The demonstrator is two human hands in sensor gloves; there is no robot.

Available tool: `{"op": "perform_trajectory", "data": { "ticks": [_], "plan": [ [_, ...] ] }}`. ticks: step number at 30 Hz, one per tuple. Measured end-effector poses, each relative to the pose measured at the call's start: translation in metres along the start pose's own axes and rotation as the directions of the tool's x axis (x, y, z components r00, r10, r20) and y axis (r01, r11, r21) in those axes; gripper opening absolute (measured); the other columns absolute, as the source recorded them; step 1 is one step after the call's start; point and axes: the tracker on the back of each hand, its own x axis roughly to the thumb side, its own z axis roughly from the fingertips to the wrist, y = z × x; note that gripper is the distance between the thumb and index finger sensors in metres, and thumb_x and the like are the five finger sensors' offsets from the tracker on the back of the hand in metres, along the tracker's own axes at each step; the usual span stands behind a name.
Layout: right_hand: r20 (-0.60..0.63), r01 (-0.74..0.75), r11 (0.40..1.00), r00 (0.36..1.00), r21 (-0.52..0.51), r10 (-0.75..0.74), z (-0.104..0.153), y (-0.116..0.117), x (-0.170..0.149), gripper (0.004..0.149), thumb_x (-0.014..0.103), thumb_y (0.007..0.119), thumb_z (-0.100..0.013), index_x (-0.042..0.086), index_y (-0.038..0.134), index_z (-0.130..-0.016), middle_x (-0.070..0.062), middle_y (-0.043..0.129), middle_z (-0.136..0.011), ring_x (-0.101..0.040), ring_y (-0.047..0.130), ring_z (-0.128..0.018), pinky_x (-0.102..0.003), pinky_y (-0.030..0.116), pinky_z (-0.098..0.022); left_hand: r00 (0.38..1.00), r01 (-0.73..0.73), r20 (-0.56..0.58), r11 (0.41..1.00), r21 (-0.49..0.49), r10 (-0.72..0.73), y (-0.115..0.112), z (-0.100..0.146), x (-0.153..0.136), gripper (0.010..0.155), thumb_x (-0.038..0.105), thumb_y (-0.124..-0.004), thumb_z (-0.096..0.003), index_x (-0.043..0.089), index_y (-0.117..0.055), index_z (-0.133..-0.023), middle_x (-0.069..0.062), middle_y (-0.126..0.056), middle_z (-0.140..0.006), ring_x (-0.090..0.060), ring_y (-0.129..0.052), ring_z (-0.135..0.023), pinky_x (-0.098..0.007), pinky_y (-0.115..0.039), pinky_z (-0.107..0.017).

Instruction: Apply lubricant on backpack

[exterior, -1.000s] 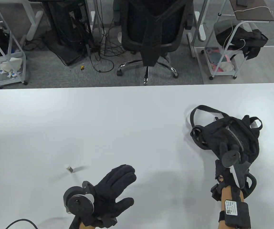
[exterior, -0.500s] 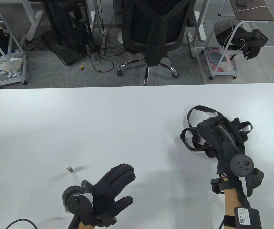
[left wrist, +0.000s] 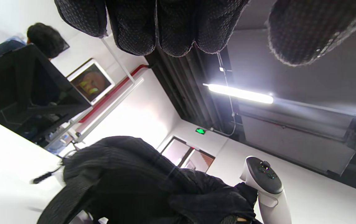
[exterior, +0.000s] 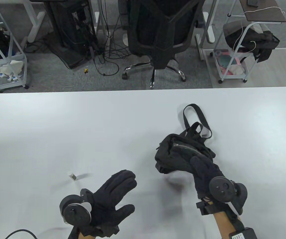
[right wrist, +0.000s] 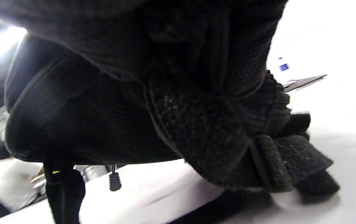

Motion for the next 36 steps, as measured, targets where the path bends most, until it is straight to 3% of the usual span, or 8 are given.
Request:
{"op": "perform_trajectory", "data": {
  "ticks": [5,8,10,13,16,24,31,36],
  "plan": [
    [0.178,-0.047,0.991,0.984,0.125,0.024,0.014,0.026,0.038,0.047,0.034,0.092,-0.053,0.036,0.075,-0.097,0.004,0.073,-0.104,-0.032,0.095,-0.087,-0.039,0.096,-0.054,1.0,0.001,-0.008,1.0,0.013,-0.001,0.003,0.001,-0.001,0.076,0.061,-0.078,-0.0461,0.02,-0.065,-0.109,-0.012,-0.06,-0.116,-0.049,-0.072,-0.101,-0.066,-0.06,-0.073],
    [0.267,-0.157,0.967,0.958,0.2,0.1,0.023,0.042,0.053,0.048,0.035,0.093,-0.05,0.036,0.077,-0.096,0.002,0.074,-0.104,-0.035,0.094,-0.088,-0.041,0.095,-0.054,1.0,0.001,-0.012,1.0,0.012,-0.001,0.003,0.001,-0.001,0.076,0.061,-0.078,-0.0461,0.02,-0.065,-0.109,-0.013,-0.061,-0.116,-0.049,-0.072,-0.101,-0.066,-0.06,-0.073],
    [0.371,-0.319,0.908,0.905,0.269,0.208,0.028,0.055,0.062,0.051,0.039,0.094,-0.047,0.037,0.078,-0.095,0.002,0.074,-0.104,-0.034,0.093,-0.09,-0.041,0.095,-0.054,1.0,0.005,-0.012,1.0,0.009,-0.005,0.003,0.001,-0.001,0.076,0.061,-0.078,-0.0461,0.02,-0.066,-0.109,-0.013,-0.061,-0.116,-0.049,-0.072,-0.101,-0.066,-0.06,-0.073],
    [0.456,-0.445,0.814,0.852,0.373,0.256,0.033,0.071,0.065,0.057,0.043,0.094,-0.046,0.037,0.073,-0.099,0.001,0.067,-0.109,-0.036,0.086,-0.096,-0.044,0.091,-0.06,1.0,0.007,-0.012,1.0,0.0,-0.007,0.001,0.0,-0.001,0.076,0.061,-0.078,-0.0462,0.02,-0.066,-0.109,-0.013,-0.061,-0.116,-0.049,-0.073,-0.101,-0.066,-0.06,-0.073],
    [0.461,-0.453,0.782,0.854,0.429,0.241,0.034,0.079,0.062,0.061,0.045,0.093,-0.045,0.038,0.068,-0.101,0.0,0.061,-0.111,-0.038,0.077,-0.1,-0.046,0.085,-0.064,1.0,0.008,-0.017,1.0,-0.014,-0.008,-0.001,-0.001,-0.002,0.076,0.061,-0.078,-0.0461,0.02,-0.066,-0.109,-0.013,-0.061,-0.116,-0.049,-0.072,-0.101,-0.066,-0.06,-0.073],
    [0.476,-0.468,0.736,0.85,0.489,0.225,0.032,0.079,0.057,0.059,0.039,0.092,-0.046,0.042,0.069,-0.1,0.005,0.058,-0.113,-0.037,0.068,-0.106,-0.053,0.075,-0.069,1.0,0.008,-0.018,1.0,-0.019,-0.008,-0.001,-0.001,-0.003,0.075,0.061,-0.078,-0.0461,0.02,-0.067,-0.108,-0.013,-0.061,-0.115,-0.049,-0.073,-0.101,-0.066,-0.06,-0.073],
    [0.447,-0.43,0.705,0.877,0.563,0.178,0.028,0.057,0.052,0.073,0.055,0.091,-0.043,0.042,0.057,-0.106,0.002,0.052,-0.116,-0.037,0.062,-0.109,-0.06,0.067,-0.07,1.0,0.004,-0.028,1.0,-0.025,-0.005,-0.002,-0.001,-0.004,0.075,0.062,-0.078,-0.0462,0.019,-0.068,-0.108,-0.014,-0.061,-0.116,-0.049,-0.072,-0.101,-0.066,-0.06,-0.073],
    [0.347,-0.199,0.793,0.938,0.575,-0.017,0.025,0.023,0.039,0.072,0.061,0.083,-0.046,0.041,0.055,-0.108,-0.001,0.052,-0.117,-0.038,0.064,-0.109,-0.06,0.065,-0.071,0.999,-0.001,-0.035,1.0,-0.017,0.001,-0.001,-0.001,-0.005,0.076,0.061,-0.078,-0.0461,0.02,-0.067,-0.108,-0.014,-0.06,-0.116,-0.049,-0.072,-0.101,-0.067,-0.06,-0.073]
  ]
}}
